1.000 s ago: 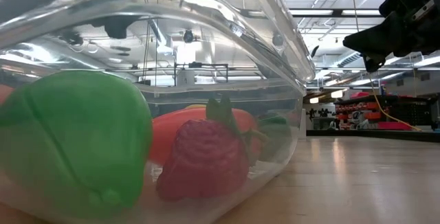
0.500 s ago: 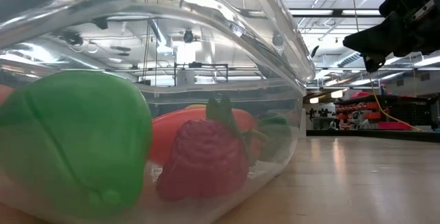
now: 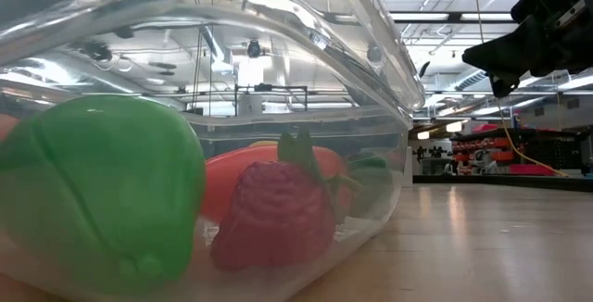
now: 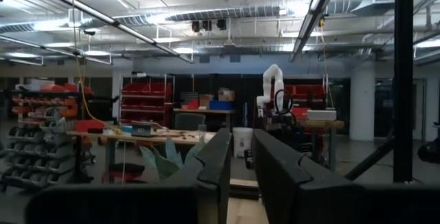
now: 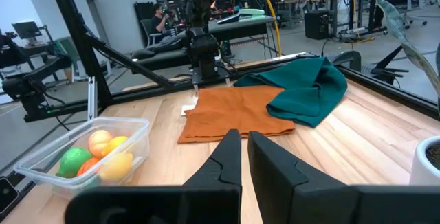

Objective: Pick and placing Produce into tupperware
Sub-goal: Return to Home Position

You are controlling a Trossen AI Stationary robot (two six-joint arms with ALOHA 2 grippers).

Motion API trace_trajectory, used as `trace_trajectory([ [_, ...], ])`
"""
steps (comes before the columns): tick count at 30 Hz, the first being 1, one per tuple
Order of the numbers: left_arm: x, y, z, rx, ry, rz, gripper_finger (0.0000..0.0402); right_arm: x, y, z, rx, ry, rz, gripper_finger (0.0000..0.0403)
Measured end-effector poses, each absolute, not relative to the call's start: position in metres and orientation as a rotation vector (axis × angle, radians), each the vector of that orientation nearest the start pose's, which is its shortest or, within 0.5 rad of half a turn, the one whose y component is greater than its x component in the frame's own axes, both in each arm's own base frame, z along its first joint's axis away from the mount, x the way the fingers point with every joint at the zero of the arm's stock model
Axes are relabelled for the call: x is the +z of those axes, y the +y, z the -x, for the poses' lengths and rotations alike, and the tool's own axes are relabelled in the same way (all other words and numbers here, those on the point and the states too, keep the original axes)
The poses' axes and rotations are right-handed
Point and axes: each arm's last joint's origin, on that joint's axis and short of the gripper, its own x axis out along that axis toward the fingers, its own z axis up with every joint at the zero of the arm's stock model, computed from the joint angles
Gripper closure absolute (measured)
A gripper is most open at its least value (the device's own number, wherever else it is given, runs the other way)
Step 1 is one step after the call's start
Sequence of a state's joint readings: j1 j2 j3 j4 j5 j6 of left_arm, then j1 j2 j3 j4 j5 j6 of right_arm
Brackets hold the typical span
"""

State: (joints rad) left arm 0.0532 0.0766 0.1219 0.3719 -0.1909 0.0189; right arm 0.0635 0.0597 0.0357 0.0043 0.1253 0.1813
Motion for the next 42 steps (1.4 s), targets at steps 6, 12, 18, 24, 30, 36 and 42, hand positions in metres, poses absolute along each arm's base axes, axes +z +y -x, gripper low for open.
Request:
trace_trajectory([
  [6,0.233,0.01,-0.086,0.248,-0.408,-0.009,0.0334,0.171,0.003,-0.099,-0.063,0.014,-0.179,0.0402],
  [12,0.233,0.01,-0.086,0.249,-0.41,-0.009,0.0339,0.171,0.003,-0.099,-0.063,0.014,-0.179,0.0402],
  [18,0.217,0.01,-0.086,0.251,-0.55,0.003,0.0351,0.171,0.003,-0.099,-0.063,0.014,-0.179,0.0402],
  [24,0.217,0.009,-0.087,0.218,-0.546,-0.005,0.0361,0.171,0.003,-0.099,-0.063,0.015,-0.179,0.0402],
  [30,0.215,0.008,-0.088,0.184,-0.521,-0.023,0.0362,0.171,0.003,-0.099,-0.063,0.015,-0.179,0.0402],
  [36,0.195,0.008,-0.097,0.142,-0.303,0.035,0.037,0.171,0.003,-0.099,-0.063,0.015,-0.179,0.0402],
  [42,0.188,0.007,-0.099,0.104,-0.221,0.042,0.0372,0.171,0.003,-0.099,-0.063,0.015,-0.179,0.0402],
])
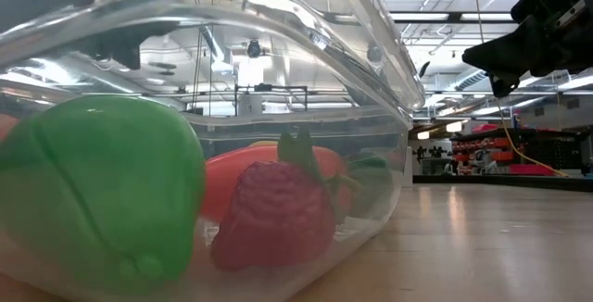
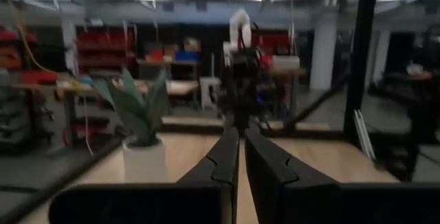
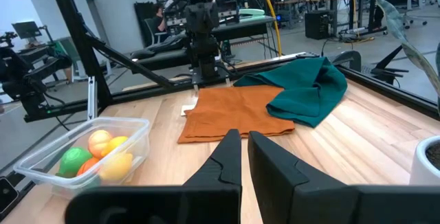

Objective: Pick and placing Produce into tupperware
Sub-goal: Return to Home Position

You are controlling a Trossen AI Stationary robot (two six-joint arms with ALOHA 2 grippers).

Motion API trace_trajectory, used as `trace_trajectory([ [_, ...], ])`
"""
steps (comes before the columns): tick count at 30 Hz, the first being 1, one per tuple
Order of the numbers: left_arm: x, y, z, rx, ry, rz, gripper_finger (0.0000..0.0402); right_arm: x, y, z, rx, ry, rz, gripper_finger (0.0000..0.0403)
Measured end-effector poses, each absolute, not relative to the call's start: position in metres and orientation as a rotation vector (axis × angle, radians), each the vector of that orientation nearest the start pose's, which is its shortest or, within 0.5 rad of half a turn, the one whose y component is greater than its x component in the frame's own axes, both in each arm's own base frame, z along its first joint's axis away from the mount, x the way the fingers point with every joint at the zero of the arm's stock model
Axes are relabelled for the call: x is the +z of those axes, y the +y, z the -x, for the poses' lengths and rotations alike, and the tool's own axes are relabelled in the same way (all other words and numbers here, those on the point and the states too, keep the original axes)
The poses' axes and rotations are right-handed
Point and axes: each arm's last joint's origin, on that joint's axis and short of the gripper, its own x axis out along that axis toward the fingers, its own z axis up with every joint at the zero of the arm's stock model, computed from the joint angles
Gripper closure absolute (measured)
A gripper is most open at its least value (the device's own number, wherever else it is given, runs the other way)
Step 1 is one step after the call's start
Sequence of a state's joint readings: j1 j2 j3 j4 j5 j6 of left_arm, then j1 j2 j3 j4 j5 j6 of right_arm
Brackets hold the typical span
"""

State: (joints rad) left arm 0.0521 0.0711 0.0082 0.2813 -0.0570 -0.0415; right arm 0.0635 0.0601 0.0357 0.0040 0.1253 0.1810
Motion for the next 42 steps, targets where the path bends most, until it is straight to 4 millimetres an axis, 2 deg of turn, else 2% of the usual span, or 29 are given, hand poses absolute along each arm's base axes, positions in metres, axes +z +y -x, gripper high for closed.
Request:
trace_trajectory([
  [7,0.169,0.006,-0.101,0.077,-0.031,0.094,0.0372,0.171,0.003,-0.099,-0.063,0.015,-0.179,0.0402],
  [17,0.164,0.005,-0.102,0.03,0.029,0.133,0.0369,0.171,0.003,-0.099,-0.063,0.015,-0.179,0.0402],
  [21,0.163,0.005,-0.102,0.03,0.04,0.199,0.0356,0.171,0.003,-0.099,-0.064,0.015,-0.179,0.0402],
  [31,0.165,0.004,-0.102,0.02,0.013,0.193,0.0332,0.171,0.003,-0.099,-0.063,0.015,-0.179,0.0402],
  [42,0.169,0.004,-0.102,0.018,-0.028,0.191,0.0341,0.171,0.003,-0.099,-0.064,0.015,-0.179,0.0402],
])
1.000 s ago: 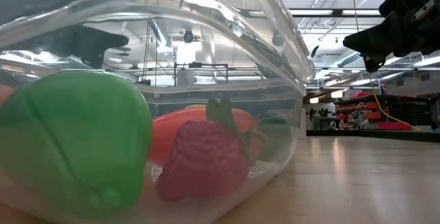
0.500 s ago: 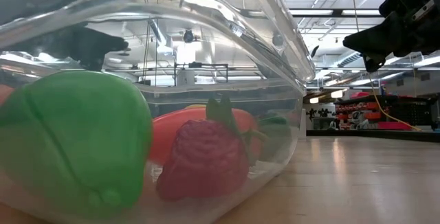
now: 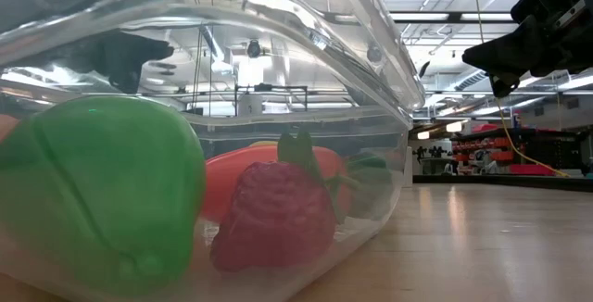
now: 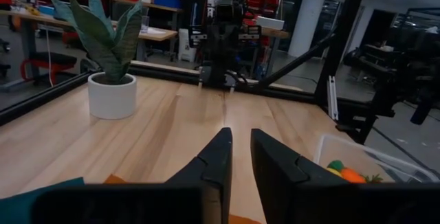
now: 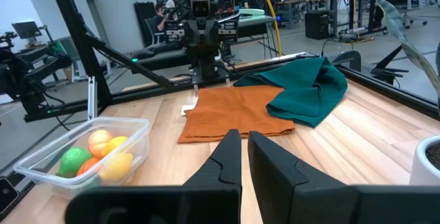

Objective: Pick and placing Produce into tupperware
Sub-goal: Return to Home Position

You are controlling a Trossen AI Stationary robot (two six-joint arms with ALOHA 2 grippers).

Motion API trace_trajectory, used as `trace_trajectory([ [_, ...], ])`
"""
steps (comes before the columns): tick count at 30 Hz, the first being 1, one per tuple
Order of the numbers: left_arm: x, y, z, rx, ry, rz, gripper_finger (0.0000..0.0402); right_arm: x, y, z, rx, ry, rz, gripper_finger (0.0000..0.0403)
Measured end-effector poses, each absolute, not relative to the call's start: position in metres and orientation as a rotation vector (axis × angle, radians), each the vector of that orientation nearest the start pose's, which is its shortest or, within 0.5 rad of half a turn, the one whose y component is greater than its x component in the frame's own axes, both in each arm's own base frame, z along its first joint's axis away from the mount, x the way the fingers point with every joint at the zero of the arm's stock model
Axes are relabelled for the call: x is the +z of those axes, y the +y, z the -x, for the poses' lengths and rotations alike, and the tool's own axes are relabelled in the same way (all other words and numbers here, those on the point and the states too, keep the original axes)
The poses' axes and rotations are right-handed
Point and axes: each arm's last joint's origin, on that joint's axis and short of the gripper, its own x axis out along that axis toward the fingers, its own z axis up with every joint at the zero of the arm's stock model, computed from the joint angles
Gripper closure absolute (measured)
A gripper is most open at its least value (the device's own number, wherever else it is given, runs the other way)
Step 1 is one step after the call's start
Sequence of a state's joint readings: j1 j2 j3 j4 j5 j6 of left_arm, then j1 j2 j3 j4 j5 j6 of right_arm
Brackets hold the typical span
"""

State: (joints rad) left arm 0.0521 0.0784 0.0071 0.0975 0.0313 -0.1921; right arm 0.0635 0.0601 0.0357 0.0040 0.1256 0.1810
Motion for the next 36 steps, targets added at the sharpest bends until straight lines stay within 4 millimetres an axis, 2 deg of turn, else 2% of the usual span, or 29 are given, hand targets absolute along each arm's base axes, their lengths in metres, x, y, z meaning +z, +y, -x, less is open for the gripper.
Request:
trace_trajectory([
  [36,0.1695,0.0045,-0.102,0.02,-0.034,0.19,0.0332,0.1714,0.0027,-0.0994,-0.063,0.015,-0.179,0.0402],
])
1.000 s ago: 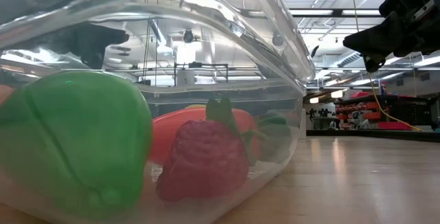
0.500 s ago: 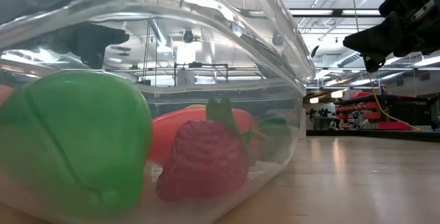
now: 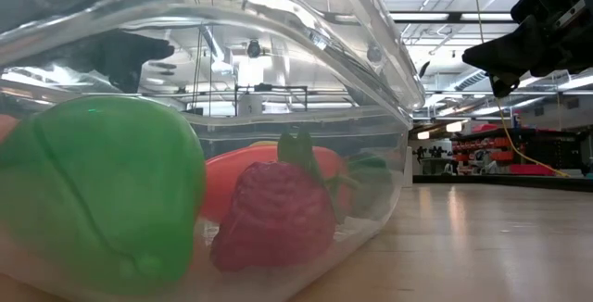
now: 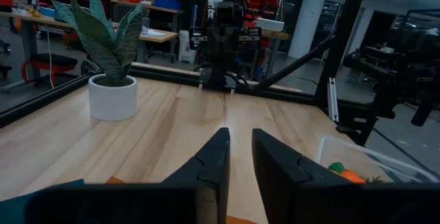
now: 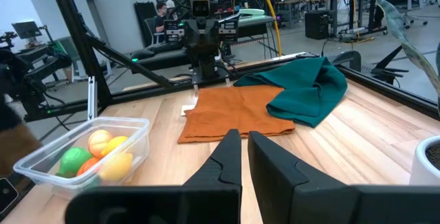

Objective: Pick and placing Produce into tupperware
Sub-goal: Return to Home Position

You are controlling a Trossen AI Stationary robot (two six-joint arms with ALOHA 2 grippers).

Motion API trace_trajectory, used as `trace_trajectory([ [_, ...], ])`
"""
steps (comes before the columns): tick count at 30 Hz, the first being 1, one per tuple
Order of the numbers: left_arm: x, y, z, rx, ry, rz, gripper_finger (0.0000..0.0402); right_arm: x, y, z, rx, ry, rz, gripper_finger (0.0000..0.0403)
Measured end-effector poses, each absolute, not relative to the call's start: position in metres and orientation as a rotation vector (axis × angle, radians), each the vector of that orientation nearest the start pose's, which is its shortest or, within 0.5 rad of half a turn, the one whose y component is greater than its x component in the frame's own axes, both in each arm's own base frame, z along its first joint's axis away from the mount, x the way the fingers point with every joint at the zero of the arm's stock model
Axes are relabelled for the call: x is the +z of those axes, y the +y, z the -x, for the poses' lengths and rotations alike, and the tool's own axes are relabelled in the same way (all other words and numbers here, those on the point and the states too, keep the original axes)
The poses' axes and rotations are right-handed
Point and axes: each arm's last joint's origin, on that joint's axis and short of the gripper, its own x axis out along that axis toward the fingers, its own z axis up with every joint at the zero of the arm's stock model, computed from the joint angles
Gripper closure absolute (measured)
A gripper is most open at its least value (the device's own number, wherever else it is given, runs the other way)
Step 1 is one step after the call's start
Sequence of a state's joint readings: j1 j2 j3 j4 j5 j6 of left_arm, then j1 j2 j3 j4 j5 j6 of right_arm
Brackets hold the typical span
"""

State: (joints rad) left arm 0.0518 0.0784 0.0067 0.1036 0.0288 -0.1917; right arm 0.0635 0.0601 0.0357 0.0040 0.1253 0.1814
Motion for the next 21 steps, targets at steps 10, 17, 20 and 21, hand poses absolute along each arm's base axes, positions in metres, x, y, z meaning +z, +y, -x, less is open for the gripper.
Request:
trace_trajectory([
  [10,0.1695,0.0045,-0.102,0.021,-0.034,0.19,0.0334,0.1714,0.0027,-0.0994,-0.063,0.015,-0.179,0.0402],
  [17,0.1695,0.0045,-0.102,0.021,-0.034,0.191,0.034,0.1714,0.0027,-0.0993,-0.064,0.015,-0.179,0.0402],
  [20,0.1695,0.0045,-0.102,0.02,-0.034,0.191,0.0337,0.1714,0.0027,-0.0993,-0.064,0.015,-0.179,0.0402],
  [21,0.1695,0.0045,-0.102,0.02,-0.034,0.19,0.0335,0.1714,0.0027,-0.0994,-0.064,0.015,-0.179,0.0402],
])
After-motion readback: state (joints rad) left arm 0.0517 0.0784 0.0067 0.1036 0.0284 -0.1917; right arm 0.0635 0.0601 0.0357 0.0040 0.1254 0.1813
